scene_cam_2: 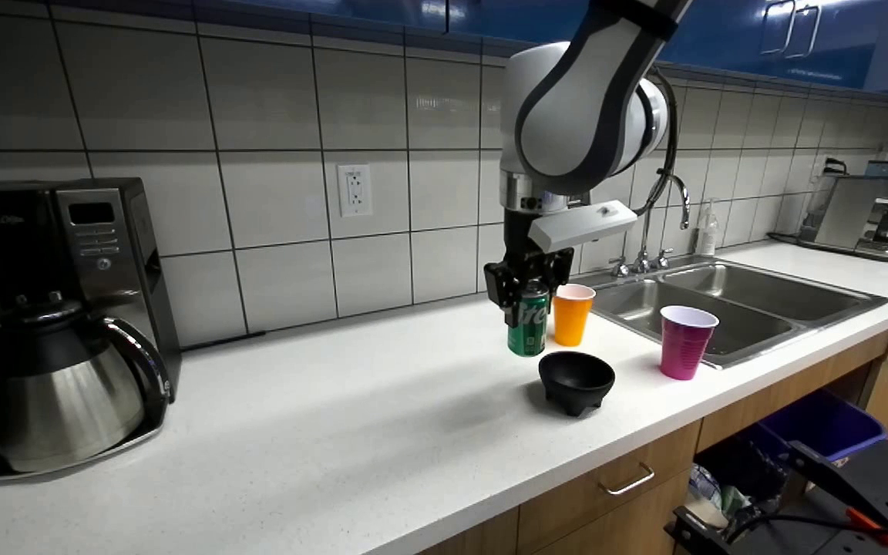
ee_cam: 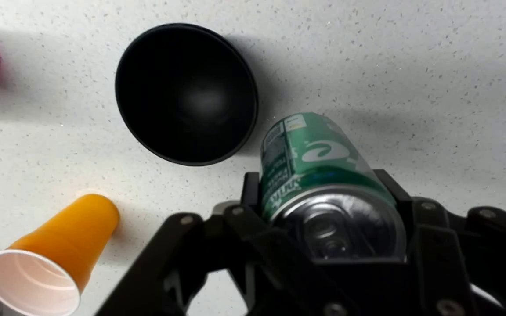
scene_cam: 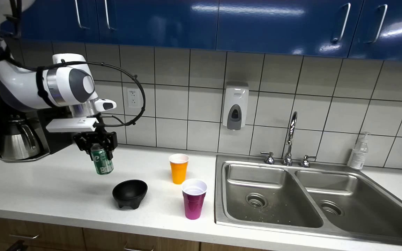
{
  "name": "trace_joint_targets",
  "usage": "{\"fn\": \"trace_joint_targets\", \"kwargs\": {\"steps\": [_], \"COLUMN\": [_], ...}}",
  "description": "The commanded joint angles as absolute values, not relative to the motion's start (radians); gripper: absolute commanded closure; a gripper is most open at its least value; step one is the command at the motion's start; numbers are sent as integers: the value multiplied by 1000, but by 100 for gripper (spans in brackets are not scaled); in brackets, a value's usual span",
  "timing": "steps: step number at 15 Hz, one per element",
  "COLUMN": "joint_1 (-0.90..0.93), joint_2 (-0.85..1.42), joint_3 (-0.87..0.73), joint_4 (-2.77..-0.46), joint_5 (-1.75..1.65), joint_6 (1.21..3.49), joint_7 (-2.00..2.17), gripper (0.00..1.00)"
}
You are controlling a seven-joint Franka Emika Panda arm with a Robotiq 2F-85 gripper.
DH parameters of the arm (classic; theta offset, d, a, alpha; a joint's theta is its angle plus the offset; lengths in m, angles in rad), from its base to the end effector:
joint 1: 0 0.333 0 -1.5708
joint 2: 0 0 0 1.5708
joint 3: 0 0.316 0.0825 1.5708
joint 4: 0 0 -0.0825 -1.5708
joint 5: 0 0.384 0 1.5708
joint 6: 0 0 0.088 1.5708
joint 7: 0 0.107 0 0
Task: Put the green can in the bowl
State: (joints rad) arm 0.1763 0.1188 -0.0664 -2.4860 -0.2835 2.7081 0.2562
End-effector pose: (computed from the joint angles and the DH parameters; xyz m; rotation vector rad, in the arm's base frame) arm 0.4801 0.0624 0.2512 3.0126 0.1600 0.1896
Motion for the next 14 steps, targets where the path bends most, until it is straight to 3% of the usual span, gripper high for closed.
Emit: {"fn": "trace_joint_targets", "kwargs": {"steps": [1,14], "joint_1": [122,-1], "joint_2": [33,-7], "joint_3": [-60,-74], "joint_4": [-2561,-2641], "joint_5": [-309,-324], "joint_6": [2716,2753], "joint_7": [247,155], "gripper": [62,62]}}
